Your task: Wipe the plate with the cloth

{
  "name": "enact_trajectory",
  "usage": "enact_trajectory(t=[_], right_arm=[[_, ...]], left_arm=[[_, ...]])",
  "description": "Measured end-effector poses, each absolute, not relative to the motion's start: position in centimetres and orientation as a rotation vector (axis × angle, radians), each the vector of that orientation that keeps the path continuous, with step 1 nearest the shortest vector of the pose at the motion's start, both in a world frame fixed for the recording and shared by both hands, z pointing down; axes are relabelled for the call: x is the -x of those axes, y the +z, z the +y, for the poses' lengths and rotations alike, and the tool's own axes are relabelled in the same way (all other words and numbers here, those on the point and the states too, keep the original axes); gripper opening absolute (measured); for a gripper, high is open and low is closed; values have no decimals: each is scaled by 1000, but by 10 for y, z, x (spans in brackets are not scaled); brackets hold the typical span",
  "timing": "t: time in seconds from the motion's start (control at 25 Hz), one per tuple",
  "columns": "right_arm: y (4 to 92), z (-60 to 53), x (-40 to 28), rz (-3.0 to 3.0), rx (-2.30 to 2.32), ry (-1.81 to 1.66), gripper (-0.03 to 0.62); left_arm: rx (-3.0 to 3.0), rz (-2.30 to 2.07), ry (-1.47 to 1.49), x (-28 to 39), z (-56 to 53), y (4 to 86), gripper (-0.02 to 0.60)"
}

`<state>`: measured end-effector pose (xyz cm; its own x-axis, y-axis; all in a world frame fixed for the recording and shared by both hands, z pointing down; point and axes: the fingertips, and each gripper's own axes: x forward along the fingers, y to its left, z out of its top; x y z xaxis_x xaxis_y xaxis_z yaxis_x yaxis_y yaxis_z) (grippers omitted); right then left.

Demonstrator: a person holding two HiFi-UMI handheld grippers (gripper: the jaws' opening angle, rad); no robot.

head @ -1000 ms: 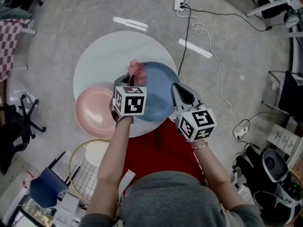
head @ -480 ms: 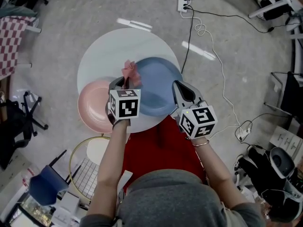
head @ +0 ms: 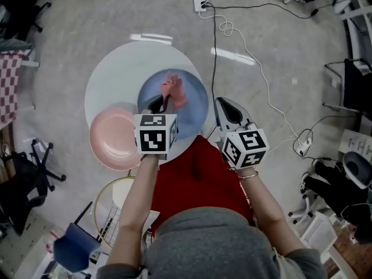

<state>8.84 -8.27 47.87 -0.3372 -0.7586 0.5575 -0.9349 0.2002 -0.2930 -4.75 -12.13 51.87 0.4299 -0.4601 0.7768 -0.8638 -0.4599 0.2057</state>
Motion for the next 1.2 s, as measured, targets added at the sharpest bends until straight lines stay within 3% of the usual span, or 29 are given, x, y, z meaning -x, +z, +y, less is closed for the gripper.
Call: enact_trajectory(t=[0.24, 0.48, 1.2], right_arm=[[479, -65, -126, -2125, -1704, 889, 29], [485, -56, -138, -2116, -1688, 908, 29], [490, -69, -84, -2218, -1479, 895, 29]], left_arm=[[-2165, -883, 912, -29, -101, 533, 32], [-2109, -819, 1014, -53, -83, 574, 32], [-1889, -972, 1136, 34, -83, 603, 32]])
